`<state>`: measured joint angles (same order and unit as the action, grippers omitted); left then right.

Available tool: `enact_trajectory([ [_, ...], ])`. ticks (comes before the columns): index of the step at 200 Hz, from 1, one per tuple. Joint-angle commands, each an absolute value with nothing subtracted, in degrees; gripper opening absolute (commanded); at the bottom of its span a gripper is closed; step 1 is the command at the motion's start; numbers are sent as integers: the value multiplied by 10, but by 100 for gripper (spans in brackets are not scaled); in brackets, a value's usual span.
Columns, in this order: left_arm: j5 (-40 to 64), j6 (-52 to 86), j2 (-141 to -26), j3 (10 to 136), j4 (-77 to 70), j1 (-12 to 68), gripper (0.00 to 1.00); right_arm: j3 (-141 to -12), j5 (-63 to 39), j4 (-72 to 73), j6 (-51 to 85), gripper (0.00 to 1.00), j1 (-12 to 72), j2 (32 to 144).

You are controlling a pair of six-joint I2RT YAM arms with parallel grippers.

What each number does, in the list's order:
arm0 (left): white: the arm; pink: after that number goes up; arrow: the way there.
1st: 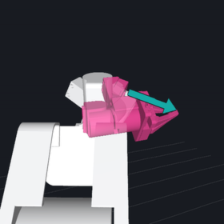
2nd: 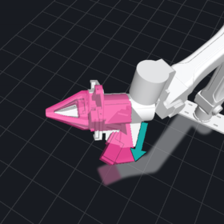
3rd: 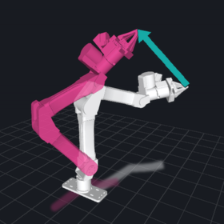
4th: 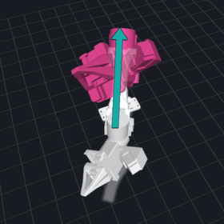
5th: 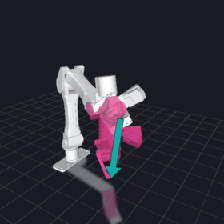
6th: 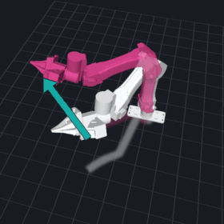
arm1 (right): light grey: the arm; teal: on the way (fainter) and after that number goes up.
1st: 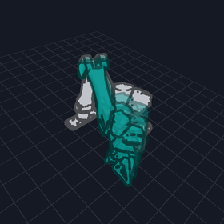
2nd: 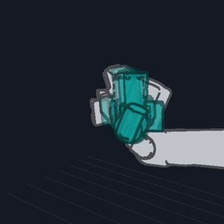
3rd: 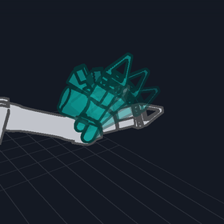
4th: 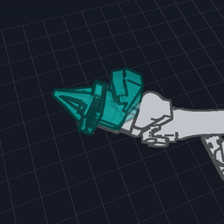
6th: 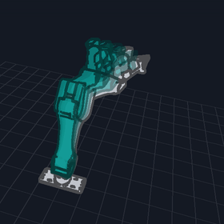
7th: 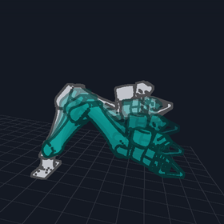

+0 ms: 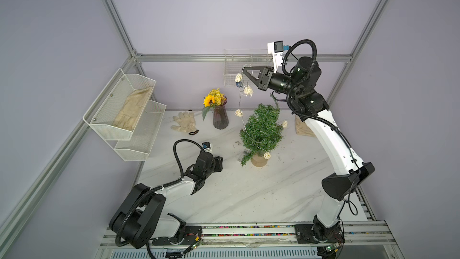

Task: Remove string lights from the small christmas tree
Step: Remove the light string from the Christmas tree.

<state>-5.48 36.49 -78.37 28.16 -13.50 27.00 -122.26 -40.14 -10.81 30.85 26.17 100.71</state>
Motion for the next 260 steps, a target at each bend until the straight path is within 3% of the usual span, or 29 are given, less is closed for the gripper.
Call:
enact_trajectory([
  [1,-71,451,-777,327,-111,268,45,-1157,-422,-130,282,0,265,929],
  [45,-39,515,-727,366,-12,268,45,-1035,-383,-196,256,0,265,758],
  [70,-44,531,-682,377,58,268,45,-953,-300,-215,270,0,265,649],
  [82,-46,530,-663,383,89,268,45,-952,-212,-270,272,0,265,617],
  [99,-46,522,-640,391,129,269,45,-987,-66,-365,263,0,264,594],
  [126,-46,525,-616,395,161,270,46,-1040,78,-424,238,0,265,583],
  [168,-25,536,-621,411,165,281,46,-1053,187,-441,215,0,264,586],
  [205,0,497,-645,457,186,283,46,-931,187,-441,235,0,264,554],
  [260,51,468,-648,463,192,283,46,-598,36,-341,327,0,264,452],
])
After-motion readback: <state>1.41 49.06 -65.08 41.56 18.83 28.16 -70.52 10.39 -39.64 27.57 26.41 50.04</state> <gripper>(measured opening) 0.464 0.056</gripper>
